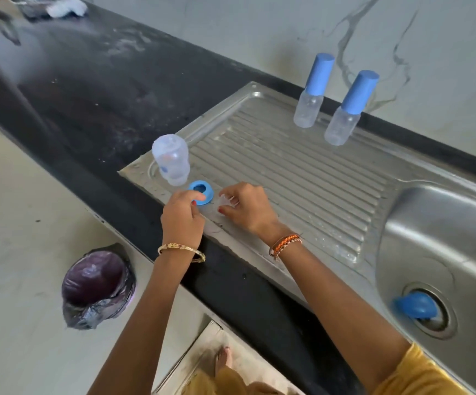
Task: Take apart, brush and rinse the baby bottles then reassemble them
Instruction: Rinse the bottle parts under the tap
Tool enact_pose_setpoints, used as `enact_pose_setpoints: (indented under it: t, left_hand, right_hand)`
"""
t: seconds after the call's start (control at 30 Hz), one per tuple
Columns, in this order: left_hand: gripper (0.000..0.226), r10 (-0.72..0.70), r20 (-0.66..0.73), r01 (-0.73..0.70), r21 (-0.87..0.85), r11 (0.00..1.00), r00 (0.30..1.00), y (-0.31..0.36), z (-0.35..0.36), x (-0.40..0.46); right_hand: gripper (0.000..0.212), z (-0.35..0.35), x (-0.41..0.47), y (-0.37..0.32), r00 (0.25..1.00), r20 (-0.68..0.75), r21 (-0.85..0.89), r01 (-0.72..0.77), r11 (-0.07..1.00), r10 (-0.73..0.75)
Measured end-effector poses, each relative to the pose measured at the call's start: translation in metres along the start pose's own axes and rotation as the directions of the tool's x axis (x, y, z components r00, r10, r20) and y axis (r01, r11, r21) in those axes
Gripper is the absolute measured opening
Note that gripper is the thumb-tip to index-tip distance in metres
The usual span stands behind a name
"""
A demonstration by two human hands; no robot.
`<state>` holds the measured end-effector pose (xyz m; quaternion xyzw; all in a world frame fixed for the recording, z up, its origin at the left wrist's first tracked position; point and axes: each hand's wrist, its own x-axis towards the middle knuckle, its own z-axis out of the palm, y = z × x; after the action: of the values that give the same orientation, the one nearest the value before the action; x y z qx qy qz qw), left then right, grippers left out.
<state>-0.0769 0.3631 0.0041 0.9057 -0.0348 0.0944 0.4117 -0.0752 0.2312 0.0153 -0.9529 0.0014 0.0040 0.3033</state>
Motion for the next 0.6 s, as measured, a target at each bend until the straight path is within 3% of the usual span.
enact_pose_setpoints:
  t: [0.3,0.47,0.6]
  left_hand:
    - [0.036,0.071,-0.028,-0.071,-0.008,0.997,0.997,0.002,0.005,-0.006]
    - [0.033,0.205,-0.104,-0.213,-0.078,0.974,0.973,0.030,0.014,-0.016]
    - [0.034,0.300,-0.026,-0.299,-0.208,0.931,0.953,0.069,0.038,-0.030]
  right_hand:
    - [0.048,-0.001,-0.005,0.006,1.000,-0.021,0.054,0.016,0.998,-0.015]
    - [0.044,-0.029,-0.027,0.027,0.986,-0.167,0.148,0.012,0.989,0.013]
    - [0.036,-0.063,-0.057,0.057,0.955,-0.278,0.177,-0.052,0.983,0.100]
